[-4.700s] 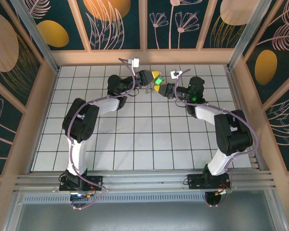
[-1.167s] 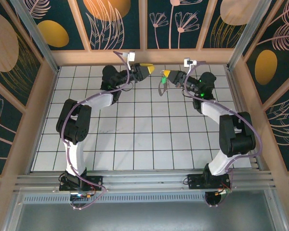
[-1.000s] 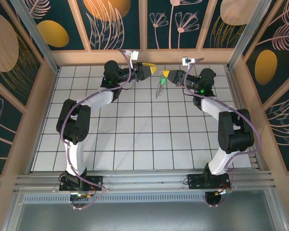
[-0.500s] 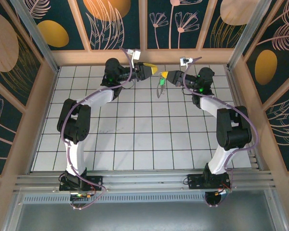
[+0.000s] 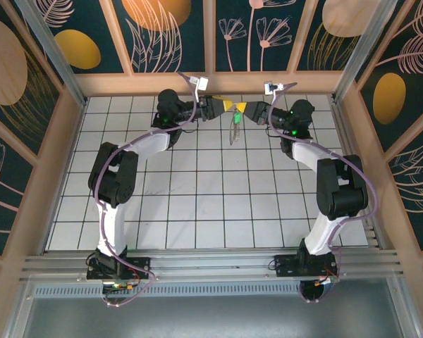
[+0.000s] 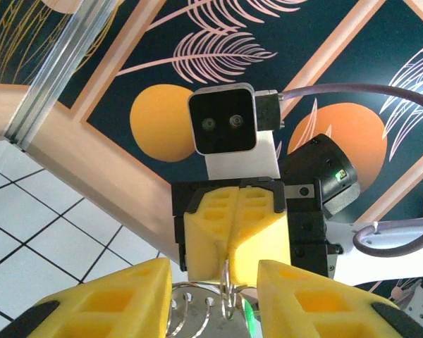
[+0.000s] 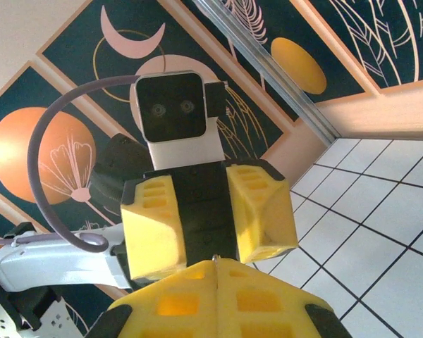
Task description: Put the keys on the keyring
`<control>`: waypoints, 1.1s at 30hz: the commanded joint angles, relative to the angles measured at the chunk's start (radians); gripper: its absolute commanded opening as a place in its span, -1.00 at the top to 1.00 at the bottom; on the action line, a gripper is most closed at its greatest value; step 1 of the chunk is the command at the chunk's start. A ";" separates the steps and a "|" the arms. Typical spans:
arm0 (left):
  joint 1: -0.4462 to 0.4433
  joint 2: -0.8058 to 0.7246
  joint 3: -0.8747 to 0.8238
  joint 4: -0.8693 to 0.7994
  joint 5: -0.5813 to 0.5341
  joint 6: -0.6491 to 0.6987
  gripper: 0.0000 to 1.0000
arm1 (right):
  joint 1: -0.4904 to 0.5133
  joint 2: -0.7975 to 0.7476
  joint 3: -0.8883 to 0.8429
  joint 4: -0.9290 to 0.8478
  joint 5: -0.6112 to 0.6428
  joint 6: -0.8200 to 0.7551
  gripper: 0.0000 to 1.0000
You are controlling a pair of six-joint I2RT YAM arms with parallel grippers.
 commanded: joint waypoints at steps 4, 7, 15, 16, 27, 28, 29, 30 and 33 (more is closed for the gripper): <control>-0.014 0.013 0.007 0.061 0.019 -0.015 0.36 | 0.009 0.020 0.043 0.083 0.014 0.021 1.00; -0.020 0.016 0.012 0.061 0.018 -0.018 0.43 | 0.008 0.024 0.043 0.088 0.018 0.023 1.00; -0.028 0.019 0.006 0.077 0.010 -0.026 0.51 | 0.008 0.028 0.041 0.097 0.028 0.029 1.00; -0.030 0.021 0.003 0.084 0.010 -0.029 0.52 | 0.008 0.028 0.041 0.098 0.028 0.030 1.00; -0.035 0.024 -0.003 0.122 -0.007 -0.049 0.73 | 0.008 0.033 0.031 0.115 0.031 0.042 1.00; -0.036 0.025 -0.003 0.127 -0.008 -0.051 0.76 | 0.008 0.033 0.030 0.116 0.031 0.042 1.00; -0.036 0.025 -0.003 0.130 -0.011 -0.054 0.79 | 0.008 0.034 0.029 0.117 0.031 0.041 1.00; -0.036 0.025 -0.005 0.136 -0.013 -0.058 0.81 | 0.009 0.033 0.026 0.117 0.030 0.043 1.00; -0.037 0.029 -0.004 0.151 -0.018 -0.067 0.88 | 0.011 0.031 0.021 0.126 0.030 0.046 1.00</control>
